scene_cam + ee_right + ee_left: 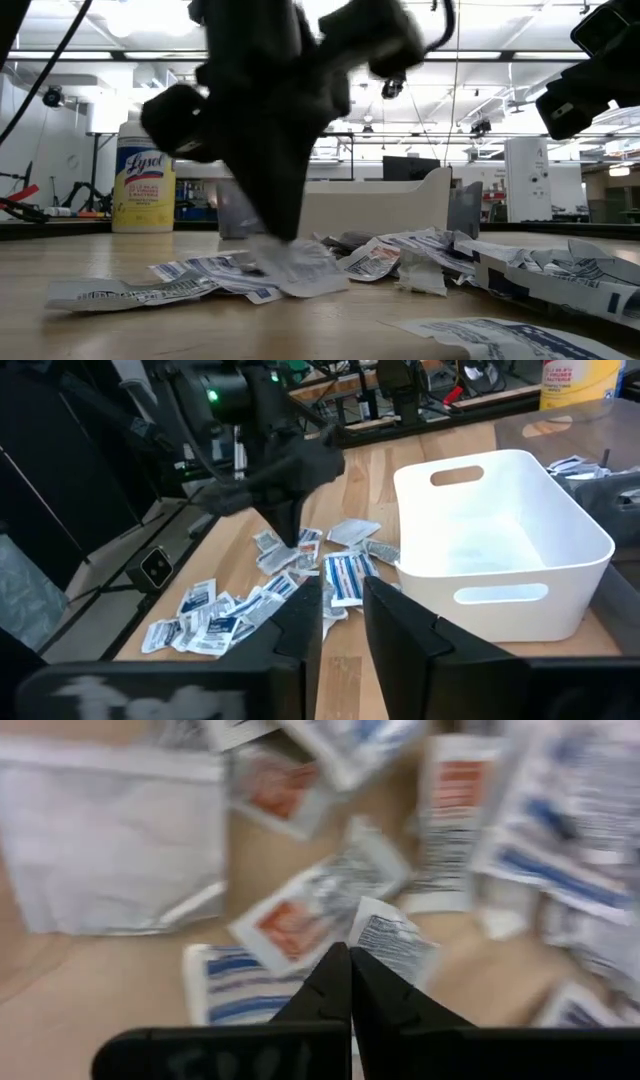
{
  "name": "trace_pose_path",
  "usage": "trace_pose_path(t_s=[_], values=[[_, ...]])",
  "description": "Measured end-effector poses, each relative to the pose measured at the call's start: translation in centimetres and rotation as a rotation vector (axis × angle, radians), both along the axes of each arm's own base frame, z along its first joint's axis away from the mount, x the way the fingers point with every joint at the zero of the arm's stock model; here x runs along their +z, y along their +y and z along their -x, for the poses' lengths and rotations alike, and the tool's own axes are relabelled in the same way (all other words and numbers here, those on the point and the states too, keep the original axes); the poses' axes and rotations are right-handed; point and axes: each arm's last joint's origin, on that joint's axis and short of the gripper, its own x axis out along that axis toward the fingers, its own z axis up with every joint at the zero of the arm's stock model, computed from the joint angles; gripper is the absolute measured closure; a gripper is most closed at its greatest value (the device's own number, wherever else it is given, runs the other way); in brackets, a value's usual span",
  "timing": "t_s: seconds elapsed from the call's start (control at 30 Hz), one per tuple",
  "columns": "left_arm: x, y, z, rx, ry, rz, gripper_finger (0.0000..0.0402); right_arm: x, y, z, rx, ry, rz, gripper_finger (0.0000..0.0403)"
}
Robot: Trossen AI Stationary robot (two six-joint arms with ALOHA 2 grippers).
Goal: Pick & Place First Aid Supplies
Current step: Put the alcohol pad into the left black bin
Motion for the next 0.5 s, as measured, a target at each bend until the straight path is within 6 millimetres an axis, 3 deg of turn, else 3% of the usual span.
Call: trace_pose_path(t_s=[0.27, 0.5], values=[[1.4, -0.1, -0.6, -0.058, -0.057, -0.028, 0.0401, 0.0, 0.0, 0.0, 0.000, 0.000, 0.000, 0.0316], [0.9, 0.1, -0.4, -0.079, -0.034, -0.029, 0.0401, 0.0, 0.0, 0.0, 0.000, 0.000, 0.000, 0.0325]])
